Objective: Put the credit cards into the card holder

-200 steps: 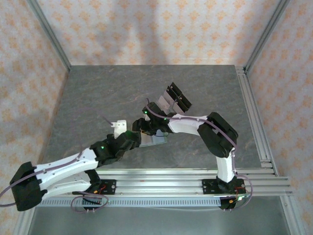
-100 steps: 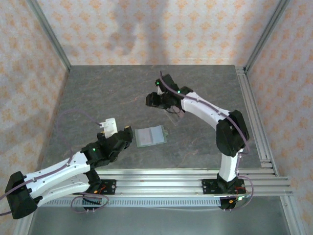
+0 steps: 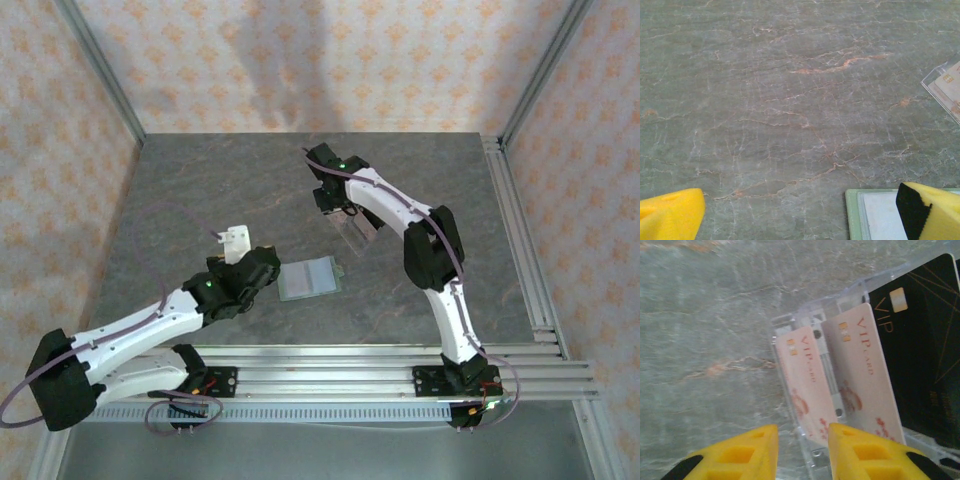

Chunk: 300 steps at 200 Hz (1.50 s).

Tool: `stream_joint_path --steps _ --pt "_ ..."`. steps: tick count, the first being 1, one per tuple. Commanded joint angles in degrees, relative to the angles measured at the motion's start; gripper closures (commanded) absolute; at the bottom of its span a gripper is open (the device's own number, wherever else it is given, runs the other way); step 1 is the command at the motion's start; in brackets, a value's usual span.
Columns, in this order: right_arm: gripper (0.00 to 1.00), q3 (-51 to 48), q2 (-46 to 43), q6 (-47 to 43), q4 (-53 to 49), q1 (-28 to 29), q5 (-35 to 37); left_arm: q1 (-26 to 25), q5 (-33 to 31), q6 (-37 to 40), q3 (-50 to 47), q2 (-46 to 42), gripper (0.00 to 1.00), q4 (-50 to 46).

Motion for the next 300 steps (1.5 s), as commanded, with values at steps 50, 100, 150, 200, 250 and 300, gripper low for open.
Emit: stream_joint_path --steps 50,100,150,200,250,300 --pt "0.66 5.91 5.41 -4.71 -4.72 0.18 7.02 0.63 -0.83 0.61 2.26 1.29 0.00 -2.29" --pt "0.65 6.60 7.28 -5.09 -4.76 0.12 5.00 0.59 -0.61 0.00 2.46 2.07 0.00 -2.66" --pt "0.68 6.72 7.09 -4.91 -4.81 -0.24 2.39 0.60 -0.56 -0.09 2.88 2.78 0.00 -2.97" --pt "0.74 6.57 6.28 -3.96 -4.25 -1.23 -0.51 0.66 -0.26 0.09 3.02 3.69 0.00 -2.81" --pt "0.76 7.01 6.22 -3.52 -4.15 -1.38 -1.14 0.65 0.20 0.43 3.39 4.50 0.00 -2.73" --pt "0.76 8.05 6.42 -3.17 -4.24 -1.49 -1.63 0.61 0.82 0.70 3.73 5.16 0.00 -2.92"
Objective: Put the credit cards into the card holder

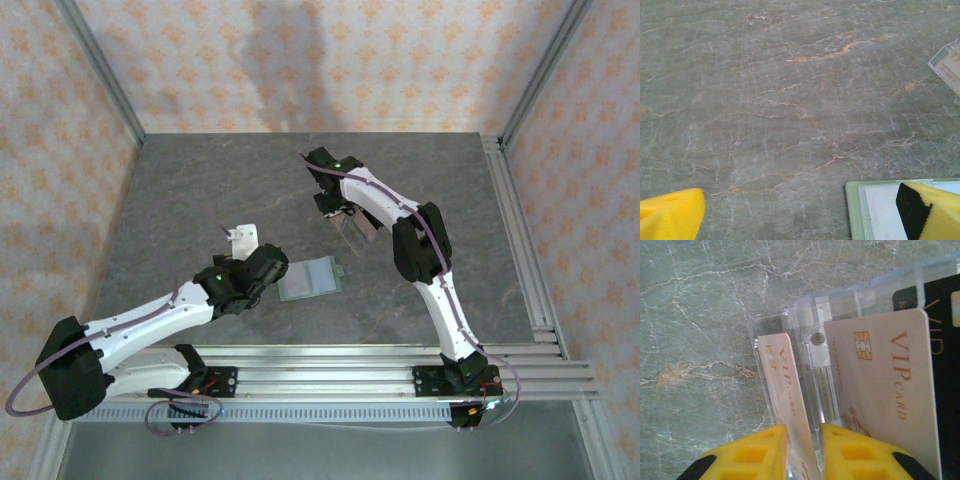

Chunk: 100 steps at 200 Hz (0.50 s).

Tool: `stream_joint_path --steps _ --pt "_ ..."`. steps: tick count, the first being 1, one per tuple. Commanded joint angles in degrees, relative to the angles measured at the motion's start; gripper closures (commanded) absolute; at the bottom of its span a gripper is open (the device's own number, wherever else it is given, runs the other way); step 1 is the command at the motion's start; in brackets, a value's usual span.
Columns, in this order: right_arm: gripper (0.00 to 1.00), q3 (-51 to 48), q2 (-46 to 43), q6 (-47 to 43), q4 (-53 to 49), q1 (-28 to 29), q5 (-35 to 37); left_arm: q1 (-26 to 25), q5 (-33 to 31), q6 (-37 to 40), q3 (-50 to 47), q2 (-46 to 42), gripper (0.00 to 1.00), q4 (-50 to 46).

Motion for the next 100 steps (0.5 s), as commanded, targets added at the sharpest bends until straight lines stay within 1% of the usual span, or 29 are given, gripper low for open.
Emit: stream_joint_path --steps 1,21,47,100 --pt "0.76 2.09 -0.88 0.85 -1.09 -0.20 -0.32 0.60 -0.54 0.48 1.75 0.57 0.00 -1.82" --pt "0.78 2.37 -0.70 0.92 -1.28 -0.20 -0.47 0.61 -0.49 0.56 1.75 0.66 0.00 -1.76" --pt "0.83 2.71 -0.48 0.94 -1.35 -0.20 -0.65 0.61 -0.35 0.57 1.80 0.92 0.00 -1.69" --pt "0.97 5.17 0.69 0.50 -3.40 -0.51 -1.80 0.66 0.03 0.98 2.39 1.53 0.00 -2.01"
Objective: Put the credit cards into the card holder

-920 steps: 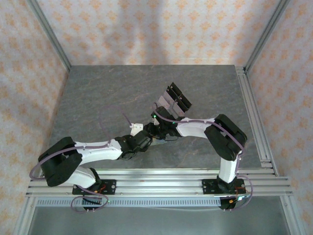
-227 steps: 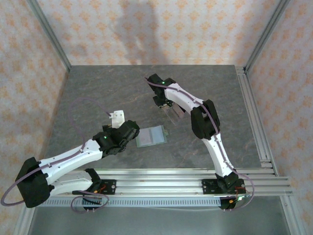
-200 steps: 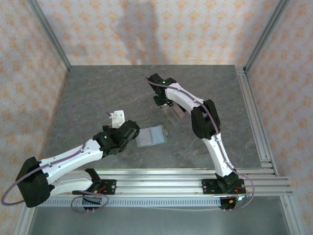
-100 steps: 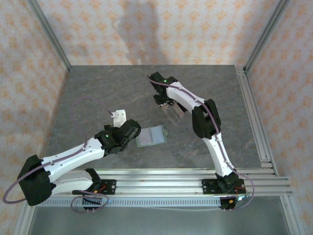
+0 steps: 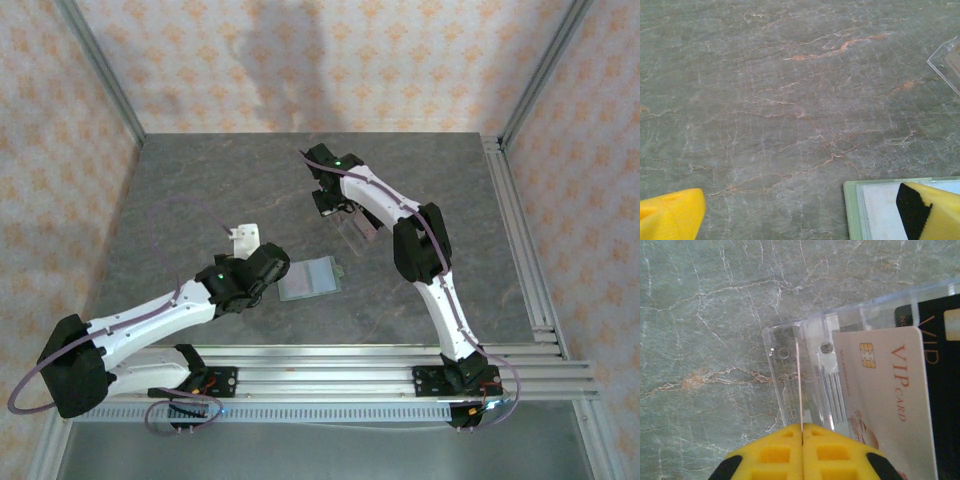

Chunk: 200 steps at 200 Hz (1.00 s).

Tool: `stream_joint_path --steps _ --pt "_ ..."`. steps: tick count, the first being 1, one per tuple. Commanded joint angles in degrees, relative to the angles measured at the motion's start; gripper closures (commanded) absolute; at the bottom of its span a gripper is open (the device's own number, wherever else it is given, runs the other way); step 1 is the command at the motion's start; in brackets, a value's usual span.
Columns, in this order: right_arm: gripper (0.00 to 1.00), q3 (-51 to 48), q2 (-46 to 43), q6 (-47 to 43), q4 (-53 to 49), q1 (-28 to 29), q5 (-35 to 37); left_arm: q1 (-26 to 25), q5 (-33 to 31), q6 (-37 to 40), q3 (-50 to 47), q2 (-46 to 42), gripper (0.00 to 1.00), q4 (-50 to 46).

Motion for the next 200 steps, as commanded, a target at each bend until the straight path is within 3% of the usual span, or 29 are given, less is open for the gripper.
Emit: stream_joint_path --steps 1,49,109,144,200 --pt "0.97 3.16 0.74 0.04 -2.93 -0.53 -0.51 0.62 -0.34 0.95 1.73 0.68 0.00 -2.00" --pt "1.00 4.46 -0.87 -0.31 -4.18 -0.72 -1.85 0.63 0.09 1.65 2.87 1.39 0.00 -2.95" --pt "1.00 -2.61 -14.59 3.42 1.82 -0.71 -9.37 0.62 4.00 3.91 2.96 2.06 0.00 -3.14" --pt "1.00 -18.38 -26.54 8.36 12.25 -0.69 -15.14 0.51 10.29 5.47 2.83 5.31 0.00 -2.06" --pt "1.00 -55.46 -47.02 24.13 39.93 -0.67 -25.55 -0.21 14.49 5.23 0.89 9.41 0.00 2.19"
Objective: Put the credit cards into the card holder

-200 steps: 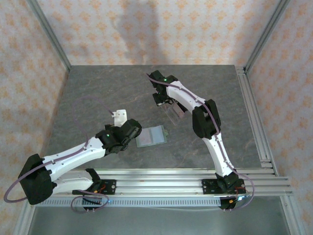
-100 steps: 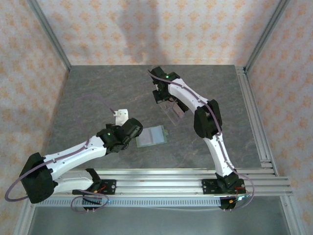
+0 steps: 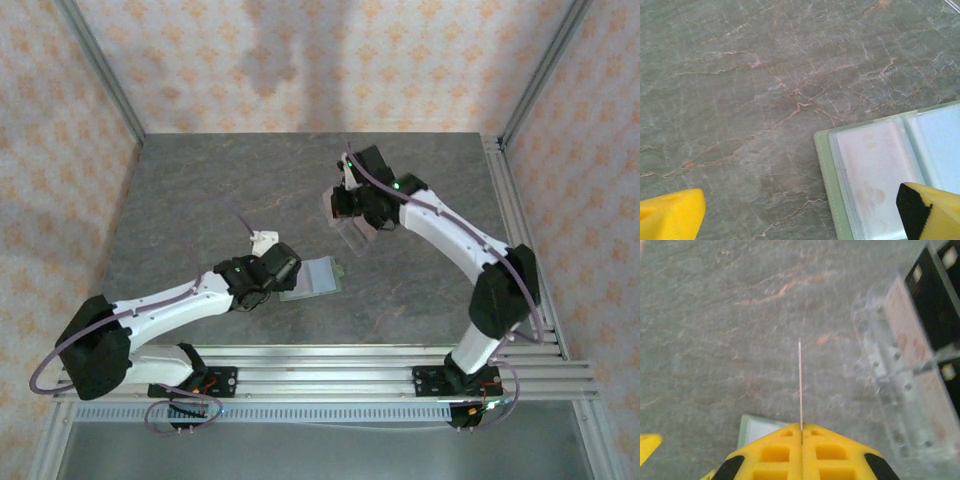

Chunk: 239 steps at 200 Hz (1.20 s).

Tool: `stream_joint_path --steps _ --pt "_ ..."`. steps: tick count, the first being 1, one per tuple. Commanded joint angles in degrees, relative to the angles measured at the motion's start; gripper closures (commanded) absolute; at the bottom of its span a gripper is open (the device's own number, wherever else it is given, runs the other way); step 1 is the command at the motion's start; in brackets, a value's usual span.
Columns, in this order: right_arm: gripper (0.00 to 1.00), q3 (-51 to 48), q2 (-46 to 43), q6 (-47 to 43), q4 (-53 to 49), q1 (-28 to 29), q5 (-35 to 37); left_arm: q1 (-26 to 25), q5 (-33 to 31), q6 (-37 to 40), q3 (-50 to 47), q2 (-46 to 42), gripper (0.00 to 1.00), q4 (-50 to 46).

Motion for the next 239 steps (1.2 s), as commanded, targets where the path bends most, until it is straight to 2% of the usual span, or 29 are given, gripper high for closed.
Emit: stream_joint_path --steps 1,38,87,155,239 --pt "1.00 -13.74 -5.80 10.21 16.66 0.04 -6.65 -0.16 1.88 0.50 -0.79 1.22 0.00 2.31" --pt "1.00 -33.18 -13.92 19.04 35.58 1.21 -10.95 -0.67 1.33 -0.04 -0.77 5.19 0.00 2.61" --pt "1.00 -45.11 -13.75 23.57 50.99 3.69 -14.06 -0.69 -0.86 -1.27 -1.36 9.61 0.00 2.56" --pt "1.00 -47.95 -4.66 25.99 63.81 4.81 -17.20 -0.72 -3.83 -3.19 -1.41 13.63 0.00 1.29" --pt "1.00 -48.74 1.38 26.47 69.67 4.84 -18.22 -0.71 -5.04 -4.92 -2.94 14.75 0.00 -0.62"
